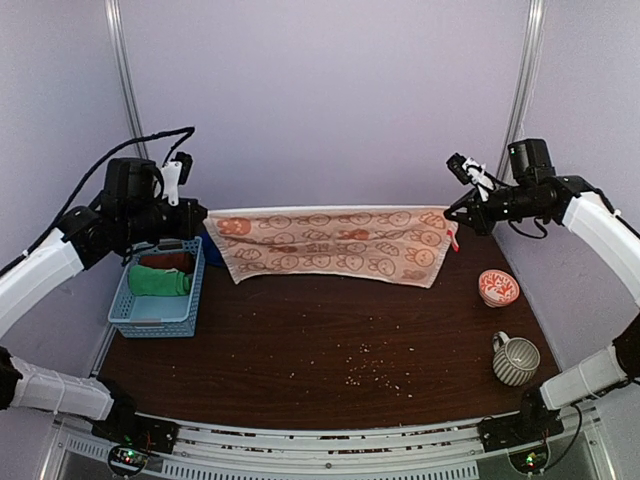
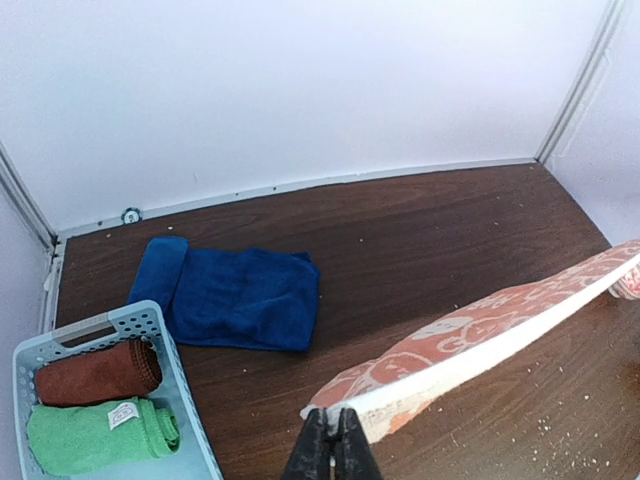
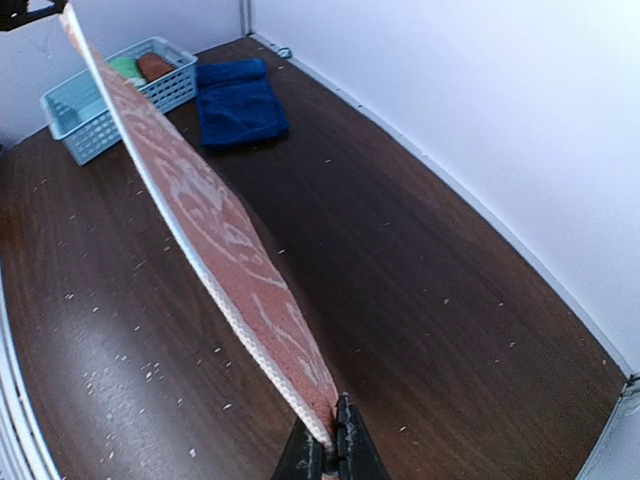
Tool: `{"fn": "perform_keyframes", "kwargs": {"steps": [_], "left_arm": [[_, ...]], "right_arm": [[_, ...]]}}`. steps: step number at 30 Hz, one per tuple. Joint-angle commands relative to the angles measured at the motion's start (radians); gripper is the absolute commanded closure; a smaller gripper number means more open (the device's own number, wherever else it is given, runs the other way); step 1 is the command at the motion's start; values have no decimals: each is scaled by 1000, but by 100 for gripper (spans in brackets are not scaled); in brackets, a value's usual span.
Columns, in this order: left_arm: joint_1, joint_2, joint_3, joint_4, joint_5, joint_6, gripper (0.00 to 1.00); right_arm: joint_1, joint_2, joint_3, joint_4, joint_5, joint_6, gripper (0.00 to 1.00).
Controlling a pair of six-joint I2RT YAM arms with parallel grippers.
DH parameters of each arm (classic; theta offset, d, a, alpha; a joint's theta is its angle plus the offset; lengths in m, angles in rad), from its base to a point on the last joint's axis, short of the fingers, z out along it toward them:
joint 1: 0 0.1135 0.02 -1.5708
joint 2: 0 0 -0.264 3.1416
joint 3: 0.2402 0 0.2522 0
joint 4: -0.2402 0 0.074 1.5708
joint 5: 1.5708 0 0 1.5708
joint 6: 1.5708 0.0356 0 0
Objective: Roll the towels
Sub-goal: Pick up the towel from the center of the board, then flatten out the towel at the center of the board.
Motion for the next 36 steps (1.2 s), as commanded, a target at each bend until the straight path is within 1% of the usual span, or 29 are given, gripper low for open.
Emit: {"fn": "perform_keyframes", "kwargs": {"steps": [1,2,3,5,7,8,9,12,15,18,19,20,22,23,24,25,26,28,30,31,32,34,36], "left_arm": [[6,-174,-145,25,98,93,100],[7,-202,-174,22,126,93,100],[7,-262,-192,15,162,90,100],[5,-346,-202,0,241,70,100],[5,-406,-182,-28,256,49,100],[5,-427,-166,-41,253,45,100],[5,-438,-152,-52,242,40,100],[5,-420,-129,-59,212,38,100],[5,-313,-162,-41,131,-3,100],[17,-109,-198,-37,6,-47,100],[33,-28,-208,-21,-13,-65,100],[50,46,-211,3,-7,-76,100],[72,202,-185,59,20,-70,100],[75,297,-148,65,7,-68,100],[79,366,-104,54,-14,-68,100],[83,423,-50,34,-32,-68,97],[86,470,5,7,-51,-67,89],[87,525,91,-45,-67,-60,65],[85,526,120,-58,-48,-49,52],[84,516,118,-57,-40,-49,48],[82,502,102,-58,-30,-49,47],[79,474,59,-60,0,-52,46],[76,441,6,-73,45,-67,47]], "right_arm": [[-13,-125,-159,-135,-112,-102,100],[-12,-160,-185,-163,-132,-118,100],[-12,-194,-204,-193,-148,-138,100],[-11,-269,-223,-273,-175,-185,100],[-11,-337,-211,-354,-223,-259,100],[-11,-374,-206,-360,-233,-258,100],[-15,-381,-191,-376,-240,-262,100],[-17,-325,-182,-372,-237,-238,100],[-17,-245,-245,-227,-159,-133,100],[-17,-106,-289,-68,-38,-27,100],[-17,-37,-284,-30,4,8,100],[-17,37,-264,0,43,23,97],[-17,186,-165,16,98,43,91],[-16,248,-111,29,116,68,88],[-17,308,-62,44,144,102,82],[-17,353,-12,54,171,137,75],[-17,386,34,52,184,157,71],[-15,418,91,32,181,165,67],[-14,408,90,29,184,164,59],[-14,396,73,30,188,159,58],[-14,374,48,32,195,152,58],[-13,339,-5,23,188,132,58],[-5,305,-56,-7,159,96,58]]}}
